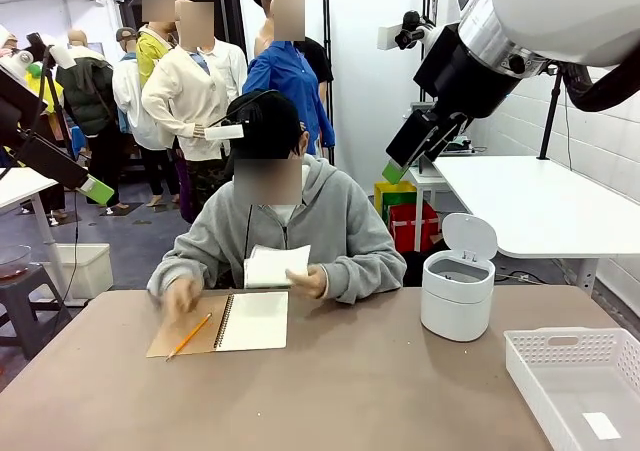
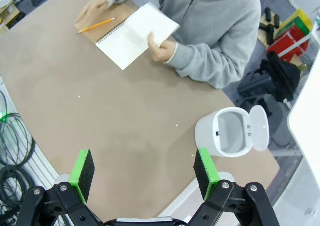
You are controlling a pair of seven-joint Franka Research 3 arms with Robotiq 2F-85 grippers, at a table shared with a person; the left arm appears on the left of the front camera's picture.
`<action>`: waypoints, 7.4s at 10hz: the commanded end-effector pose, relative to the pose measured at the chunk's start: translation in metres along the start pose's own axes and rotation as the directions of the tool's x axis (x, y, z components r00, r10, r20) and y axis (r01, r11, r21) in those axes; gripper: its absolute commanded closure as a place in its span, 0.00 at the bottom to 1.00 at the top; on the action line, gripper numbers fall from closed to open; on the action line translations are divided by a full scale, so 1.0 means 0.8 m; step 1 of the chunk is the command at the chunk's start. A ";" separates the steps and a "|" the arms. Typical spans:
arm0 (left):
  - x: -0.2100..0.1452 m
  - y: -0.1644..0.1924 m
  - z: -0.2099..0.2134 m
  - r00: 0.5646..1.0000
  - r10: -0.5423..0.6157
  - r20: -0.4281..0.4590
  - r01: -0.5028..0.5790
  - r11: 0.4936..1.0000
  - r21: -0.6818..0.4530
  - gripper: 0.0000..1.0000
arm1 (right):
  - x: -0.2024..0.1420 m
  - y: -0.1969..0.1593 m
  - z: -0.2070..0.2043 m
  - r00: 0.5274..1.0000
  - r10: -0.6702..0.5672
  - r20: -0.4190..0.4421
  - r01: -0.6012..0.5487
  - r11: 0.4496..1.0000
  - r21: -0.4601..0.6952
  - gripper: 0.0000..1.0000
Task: Sort the paper based on its condition.
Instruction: If a person hands you a paper, place it in the Organizing basket , and if it's crumpled, put it in the Trash can.
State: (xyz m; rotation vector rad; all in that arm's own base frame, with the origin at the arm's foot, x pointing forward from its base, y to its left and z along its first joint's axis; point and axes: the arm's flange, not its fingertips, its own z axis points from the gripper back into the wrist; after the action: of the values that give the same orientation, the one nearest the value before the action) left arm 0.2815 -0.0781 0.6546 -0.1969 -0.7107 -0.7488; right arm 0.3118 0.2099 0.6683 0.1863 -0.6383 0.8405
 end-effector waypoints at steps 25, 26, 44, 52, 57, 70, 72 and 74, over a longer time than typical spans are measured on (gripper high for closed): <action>0.000 0.000 0.002 1.000 0.000 0.006 0.000 1.000 -0.001 0.00 | -0.001 -0.002 -0.002 1.000 0.005 -0.002 -0.005 1.000 0.001 0.00; 0.000 0.000 0.002 1.000 0.000 0.006 0.000 1.000 -0.001 0.00 | -0.001 -0.002 -0.002 1.000 0.005 -0.002 -0.005 1.000 0.001 0.00; 0.000 0.000 0.002 1.000 0.000 0.006 0.000 1.000 -0.001 0.00 | 0.009 -0.013 -0.068 0.987 -0.091 -0.136 0.092 0.996 0.000 0.00; 0.000 0.000 0.002 1.000 0.000 0.006 0.000 1.000 -0.001 0.00 | 0.008 -0.069 -0.314 0.944 -0.166 -0.285 0.149 0.986 -0.080 0.00; 0.000 0.000 0.002 1.000 0.000 0.006 0.000 1.000 -0.001 0.00 | -0.005 -0.070 -0.321 0.947 -0.149 -0.283 0.147 0.989 -0.029 0.00; 0.000 0.000 0.002 1.000 0.000 0.006 0.000 1.000 -0.001 0.00 | -0.041 -0.104 -0.527 0.839 -0.148 -0.523 0.215 0.974 0.069 0.00; 0.000 0.000 0.002 1.000 0.000 0.006 0.000 1.000 -0.001 0.00 | -0.043 -0.106 -0.535 0.834 -0.152 -0.531 0.227 0.971 0.078 0.00; 0.000 0.000 0.002 1.000 0.000 0.006 0.000 1.000 -0.001 0.00 | -0.045 -0.111 -0.535 0.839 -0.105 -0.535 0.203 0.970 0.129 0.00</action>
State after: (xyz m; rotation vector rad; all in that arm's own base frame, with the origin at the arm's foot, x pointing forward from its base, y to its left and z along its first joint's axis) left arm 0.2805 -0.0788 0.6553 -0.1943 -0.7128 -0.7500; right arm 0.5473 0.2998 0.3102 0.1184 -0.0492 0.7153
